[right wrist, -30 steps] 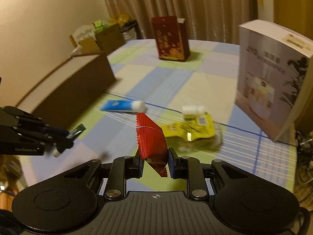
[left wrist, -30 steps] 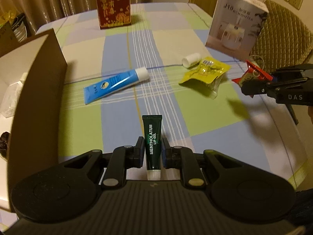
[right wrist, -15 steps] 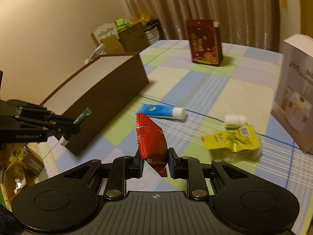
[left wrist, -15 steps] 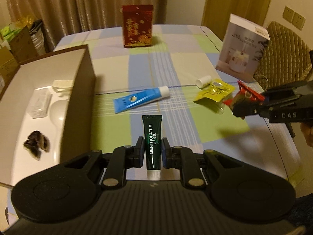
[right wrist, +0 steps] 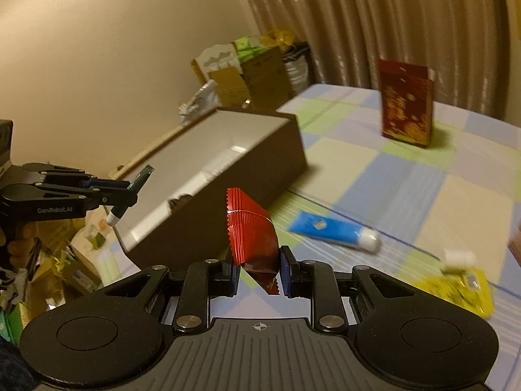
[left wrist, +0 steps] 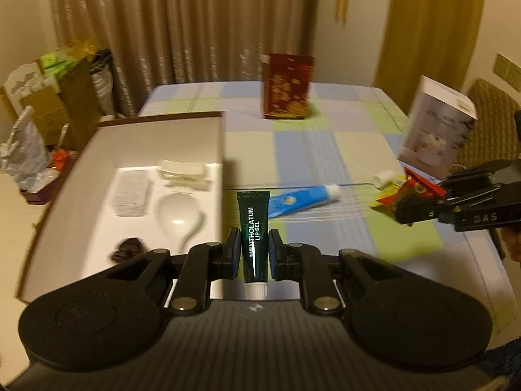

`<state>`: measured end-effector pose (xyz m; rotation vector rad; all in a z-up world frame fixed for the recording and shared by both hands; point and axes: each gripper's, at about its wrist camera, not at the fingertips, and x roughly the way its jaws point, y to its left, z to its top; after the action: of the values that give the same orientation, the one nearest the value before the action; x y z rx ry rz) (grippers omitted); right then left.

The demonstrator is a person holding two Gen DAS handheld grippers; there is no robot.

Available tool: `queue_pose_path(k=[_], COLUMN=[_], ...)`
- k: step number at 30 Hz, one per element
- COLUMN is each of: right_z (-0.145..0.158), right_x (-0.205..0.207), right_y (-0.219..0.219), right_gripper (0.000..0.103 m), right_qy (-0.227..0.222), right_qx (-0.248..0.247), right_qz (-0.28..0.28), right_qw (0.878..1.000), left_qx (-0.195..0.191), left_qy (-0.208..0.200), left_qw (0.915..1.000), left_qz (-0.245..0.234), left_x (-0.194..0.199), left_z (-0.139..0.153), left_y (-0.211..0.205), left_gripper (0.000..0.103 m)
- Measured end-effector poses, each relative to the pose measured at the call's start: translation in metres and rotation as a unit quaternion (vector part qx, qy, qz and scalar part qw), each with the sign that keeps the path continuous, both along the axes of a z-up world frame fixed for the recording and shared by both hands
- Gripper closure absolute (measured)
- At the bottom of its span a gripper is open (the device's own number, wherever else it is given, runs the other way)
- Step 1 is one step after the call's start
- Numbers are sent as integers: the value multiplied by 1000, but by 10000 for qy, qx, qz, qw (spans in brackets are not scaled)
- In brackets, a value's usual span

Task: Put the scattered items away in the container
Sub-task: 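Carry the lip balm and red packet into the box and release both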

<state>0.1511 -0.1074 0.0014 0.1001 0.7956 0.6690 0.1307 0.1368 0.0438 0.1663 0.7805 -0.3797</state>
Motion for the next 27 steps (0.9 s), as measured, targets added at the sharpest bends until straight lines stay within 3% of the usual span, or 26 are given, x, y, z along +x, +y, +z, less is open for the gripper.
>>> queue_pose_path(k=[14, 27], right_z=[24, -5], right_x=[32, 82], right_y=[101, 186], right_gripper=[76, 76], right_qy=[-122, 343], right_qx=[325, -45], right_qz=[1128, 1890], right_qw=[9930, 9814], left_qx=[345, 636], left_qy=[-115, 39], left_qw=[9978, 9970], left_qz=[555, 436], left_x=[12, 47], left_z=[13, -5], left_y=[91, 137], left_gripper=[89, 89])
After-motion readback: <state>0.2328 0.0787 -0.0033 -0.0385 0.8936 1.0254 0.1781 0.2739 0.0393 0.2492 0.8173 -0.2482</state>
